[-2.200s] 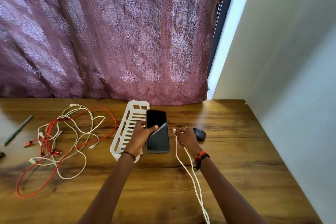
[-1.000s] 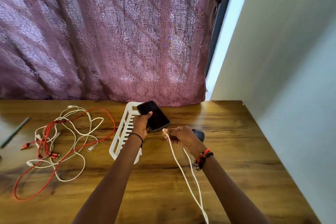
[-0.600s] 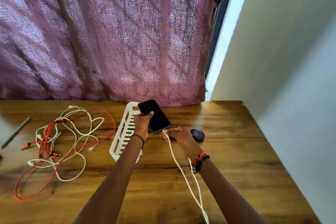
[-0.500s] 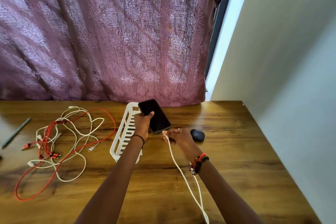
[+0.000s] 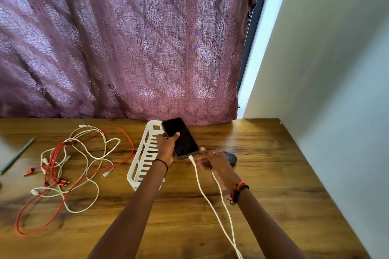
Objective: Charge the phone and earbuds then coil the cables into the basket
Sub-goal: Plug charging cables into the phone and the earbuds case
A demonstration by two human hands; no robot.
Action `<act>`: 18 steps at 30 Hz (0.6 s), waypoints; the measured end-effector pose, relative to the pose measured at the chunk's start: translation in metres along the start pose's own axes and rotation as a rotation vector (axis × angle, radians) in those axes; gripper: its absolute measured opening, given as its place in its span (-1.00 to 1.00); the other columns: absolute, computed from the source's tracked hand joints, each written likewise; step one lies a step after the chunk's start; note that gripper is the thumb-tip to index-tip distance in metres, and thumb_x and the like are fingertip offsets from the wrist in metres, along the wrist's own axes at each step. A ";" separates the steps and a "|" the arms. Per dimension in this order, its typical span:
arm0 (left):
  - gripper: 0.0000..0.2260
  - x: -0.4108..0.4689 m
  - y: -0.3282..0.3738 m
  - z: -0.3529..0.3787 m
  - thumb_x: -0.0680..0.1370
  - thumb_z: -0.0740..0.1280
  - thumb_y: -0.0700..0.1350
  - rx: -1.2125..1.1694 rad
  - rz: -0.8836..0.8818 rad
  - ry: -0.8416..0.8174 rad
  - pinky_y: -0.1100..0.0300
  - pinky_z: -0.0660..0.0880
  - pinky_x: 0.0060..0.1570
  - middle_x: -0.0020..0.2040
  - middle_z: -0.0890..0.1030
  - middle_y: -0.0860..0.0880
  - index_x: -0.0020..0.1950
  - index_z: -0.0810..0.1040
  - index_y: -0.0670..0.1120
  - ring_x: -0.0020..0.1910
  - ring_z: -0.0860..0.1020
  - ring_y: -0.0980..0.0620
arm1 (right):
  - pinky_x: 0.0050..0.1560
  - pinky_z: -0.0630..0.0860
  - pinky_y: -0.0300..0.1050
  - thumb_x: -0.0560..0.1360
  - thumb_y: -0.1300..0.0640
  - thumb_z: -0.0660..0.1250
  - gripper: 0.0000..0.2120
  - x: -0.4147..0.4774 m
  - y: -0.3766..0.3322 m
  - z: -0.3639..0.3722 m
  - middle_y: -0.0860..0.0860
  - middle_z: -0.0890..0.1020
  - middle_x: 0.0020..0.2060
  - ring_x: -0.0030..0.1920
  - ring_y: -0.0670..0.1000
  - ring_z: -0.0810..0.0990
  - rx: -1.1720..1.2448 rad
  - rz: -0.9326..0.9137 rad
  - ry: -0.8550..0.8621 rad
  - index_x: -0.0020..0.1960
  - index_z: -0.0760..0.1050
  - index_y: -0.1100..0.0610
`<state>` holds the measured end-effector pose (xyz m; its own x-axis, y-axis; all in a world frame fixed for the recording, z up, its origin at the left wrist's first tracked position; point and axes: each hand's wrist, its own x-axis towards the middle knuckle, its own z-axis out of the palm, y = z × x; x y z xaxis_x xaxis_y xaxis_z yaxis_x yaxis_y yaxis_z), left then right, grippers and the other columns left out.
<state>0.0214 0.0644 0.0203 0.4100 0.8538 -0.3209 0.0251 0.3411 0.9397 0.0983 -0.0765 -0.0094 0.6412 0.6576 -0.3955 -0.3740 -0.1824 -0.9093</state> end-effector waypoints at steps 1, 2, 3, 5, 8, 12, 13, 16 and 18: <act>-0.71 0.000 -0.001 0.001 0.49 0.37 -0.25 -0.012 -0.011 0.001 0.25 0.53 -0.34 0.03 0.57 -0.19 0.17 0.47 -0.33 -0.08 0.54 -0.06 | -0.48 0.40 -0.30 0.50 0.04 0.34 -0.75 0.005 0.004 -0.006 -0.04 0.54 -0.50 -0.51 -0.14 0.47 -0.086 -0.025 0.064 -0.24 0.49 0.20; -0.70 -0.001 -0.001 0.001 0.49 0.37 -0.25 -0.024 -0.020 0.003 0.20 0.52 -0.26 0.04 0.56 -0.19 0.18 0.46 -0.33 -0.06 0.53 -0.06 | -0.42 0.42 -0.23 0.50 0.04 0.33 -0.74 0.009 0.011 -0.013 -0.02 0.54 -0.46 -0.46 -0.12 0.49 -0.263 -0.073 0.160 -0.24 0.49 0.22; -0.69 -0.003 0.000 0.001 0.49 0.37 -0.25 -0.033 -0.031 -0.001 0.17 0.51 -0.21 0.05 0.55 -0.19 0.19 0.45 -0.32 -0.05 0.52 -0.06 | -0.32 0.42 -0.15 0.50 0.06 0.32 -0.74 0.014 0.019 -0.018 0.02 0.55 -0.41 -0.38 -0.06 0.52 -0.473 -0.126 0.262 -0.23 0.51 0.25; -0.69 -0.002 -0.003 0.001 0.49 0.37 -0.25 -0.034 -0.051 -0.014 0.16 0.51 -0.19 0.04 0.54 -0.17 0.19 0.42 -0.31 -0.02 0.52 -0.06 | -0.18 0.42 -0.10 0.51 0.11 0.28 -0.80 0.018 0.031 -0.023 0.09 0.58 -0.22 -0.17 0.04 0.56 -0.811 -0.161 0.332 -0.11 0.53 0.26; -0.65 -0.002 -0.010 0.001 0.48 0.40 -0.22 0.011 -0.053 -0.040 0.15 0.53 -0.24 0.07 0.57 -0.19 0.20 0.43 -0.30 0.03 0.57 -0.12 | 0.00 0.46 -0.06 0.55 0.16 0.23 -0.83 0.013 0.040 -0.021 0.13 0.51 0.01 0.04 0.12 0.52 -1.047 -0.200 0.277 0.05 0.45 0.26; -0.71 -0.012 -0.018 0.004 0.49 0.38 -0.23 0.056 -0.055 -0.083 -0.01 0.51 0.09 0.03 0.55 -0.12 0.18 0.46 -0.26 0.05 0.54 -0.10 | -0.01 0.47 0.00 0.53 0.25 0.20 -0.91 0.015 0.045 -0.020 0.17 0.52 0.01 0.03 0.15 0.53 -1.022 -0.192 0.291 -0.01 0.43 0.25; -0.70 -0.013 -0.023 0.004 0.48 0.39 -0.22 0.075 -0.036 -0.085 -0.01 0.51 0.12 0.02 0.56 -0.09 0.17 0.47 -0.25 0.05 0.54 -0.08 | -0.05 0.48 0.01 0.50 0.29 0.18 -0.92 0.016 0.044 -0.020 0.18 0.54 -0.01 0.00 0.17 0.54 -0.991 -0.176 0.298 -0.04 0.43 0.25; -0.56 -0.009 -0.045 0.001 0.38 0.48 -0.06 0.165 0.022 -0.121 -0.07 0.53 0.12 0.10 0.62 -0.08 0.20 0.52 -0.18 0.08 0.59 -0.09 | -0.23 0.42 -0.08 0.45 0.35 0.16 -0.89 0.017 0.043 -0.019 0.19 0.59 -0.13 -0.15 0.14 0.55 -0.924 -0.130 0.305 -0.16 0.44 0.22; -0.41 0.016 -0.083 -0.002 0.29 0.49 0.12 0.236 0.029 -0.116 -0.07 0.55 0.09 0.12 0.61 -0.04 0.25 0.50 -0.07 0.08 0.58 -0.05 | -0.35 0.36 -0.17 0.47 0.27 0.22 -0.88 0.015 0.041 -0.022 0.16 0.60 -0.25 -0.28 0.06 0.52 -0.908 -0.125 0.324 -0.25 0.43 0.20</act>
<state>0.0240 0.0503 -0.0626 0.5148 0.8065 -0.2909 0.2180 0.2050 0.9542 0.1073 -0.0906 -0.0556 0.8453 0.5024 -0.1819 0.2819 -0.7086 -0.6469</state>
